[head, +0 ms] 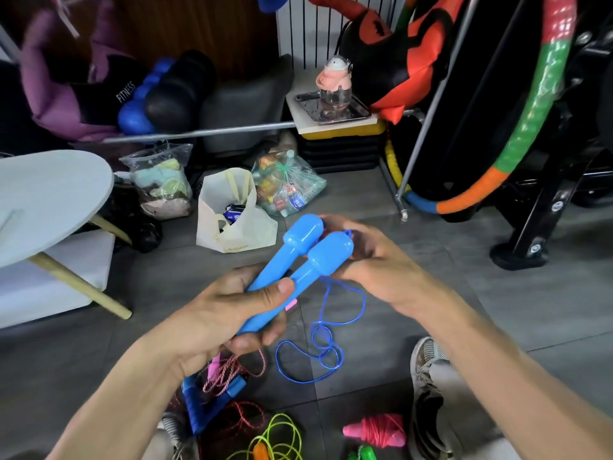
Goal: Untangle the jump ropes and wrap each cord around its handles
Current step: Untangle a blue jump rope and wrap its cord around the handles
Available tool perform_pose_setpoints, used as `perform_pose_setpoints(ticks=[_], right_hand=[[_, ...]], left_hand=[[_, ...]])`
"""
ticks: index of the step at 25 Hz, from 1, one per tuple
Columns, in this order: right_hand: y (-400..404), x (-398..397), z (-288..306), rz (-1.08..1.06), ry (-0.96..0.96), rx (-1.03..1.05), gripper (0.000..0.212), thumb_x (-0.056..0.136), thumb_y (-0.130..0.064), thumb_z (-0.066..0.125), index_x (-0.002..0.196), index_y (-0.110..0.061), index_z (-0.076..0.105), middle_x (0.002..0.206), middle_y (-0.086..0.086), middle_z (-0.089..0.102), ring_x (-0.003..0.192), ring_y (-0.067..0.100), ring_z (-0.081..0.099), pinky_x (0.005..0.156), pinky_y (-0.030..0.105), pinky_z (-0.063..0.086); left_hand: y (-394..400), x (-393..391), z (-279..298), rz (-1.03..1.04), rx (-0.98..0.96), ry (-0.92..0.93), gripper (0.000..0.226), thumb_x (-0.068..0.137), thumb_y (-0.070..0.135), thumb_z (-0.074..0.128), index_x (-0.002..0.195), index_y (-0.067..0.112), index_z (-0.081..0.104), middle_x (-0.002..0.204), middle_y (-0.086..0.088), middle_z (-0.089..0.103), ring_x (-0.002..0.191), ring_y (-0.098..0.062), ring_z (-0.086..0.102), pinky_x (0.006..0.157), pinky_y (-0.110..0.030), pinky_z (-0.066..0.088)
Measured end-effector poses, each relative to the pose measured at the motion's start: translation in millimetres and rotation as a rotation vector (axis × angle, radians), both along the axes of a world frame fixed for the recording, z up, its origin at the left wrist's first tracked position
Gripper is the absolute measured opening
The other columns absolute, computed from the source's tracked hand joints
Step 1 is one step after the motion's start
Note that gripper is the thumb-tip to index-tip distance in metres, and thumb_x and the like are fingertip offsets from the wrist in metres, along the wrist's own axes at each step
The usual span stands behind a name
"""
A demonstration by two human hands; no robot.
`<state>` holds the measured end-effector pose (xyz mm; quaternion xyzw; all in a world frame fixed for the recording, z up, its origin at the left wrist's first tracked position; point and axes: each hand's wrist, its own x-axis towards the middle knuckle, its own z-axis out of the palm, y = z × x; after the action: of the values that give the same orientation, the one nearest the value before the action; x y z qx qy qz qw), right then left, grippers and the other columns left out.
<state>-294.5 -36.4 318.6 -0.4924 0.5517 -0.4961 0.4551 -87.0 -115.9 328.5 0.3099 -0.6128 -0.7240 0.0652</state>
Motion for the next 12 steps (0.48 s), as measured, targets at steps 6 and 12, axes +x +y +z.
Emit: perform_pose_setpoints(ticks=[6, 12], right_hand=[[-9, -13, -5, -0.333, 0.158, 0.069, 0.040, 0.076, 0.013, 0.053, 0.093, -0.018, 0.070, 0.089, -0.002, 0.070, 0.081, 0.005, 0.061, 0.075, 0.023, 0.046], [-7, 9, -6, -0.023, -0.550, 0.093, 0.057, 0.067, -0.004, 0.058, 0.124, -0.004, 0.057, 0.112, 0.014, 0.060, 0.106, 0.027, 0.059, 0.108, 0.042, 0.041]], left_hand=[[-3, -1, 0, 0.052, -0.102, 0.036, 0.018, 0.083, 0.044, 0.065, 0.088, 0.027, 0.062, 0.055, -0.013, 0.050, 0.036, -0.013, 0.027, 0.040, -0.019, 0.015], [-2, -11, -4, 0.079, -0.287, 0.035, 0.035, 0.089, 0.036, 0.059, 0.122, 0.031, 0.049, 0.058, -0.016, 0.059, 0.035, -0.013, 0.035, 0.036, -0.018, 0.027]])
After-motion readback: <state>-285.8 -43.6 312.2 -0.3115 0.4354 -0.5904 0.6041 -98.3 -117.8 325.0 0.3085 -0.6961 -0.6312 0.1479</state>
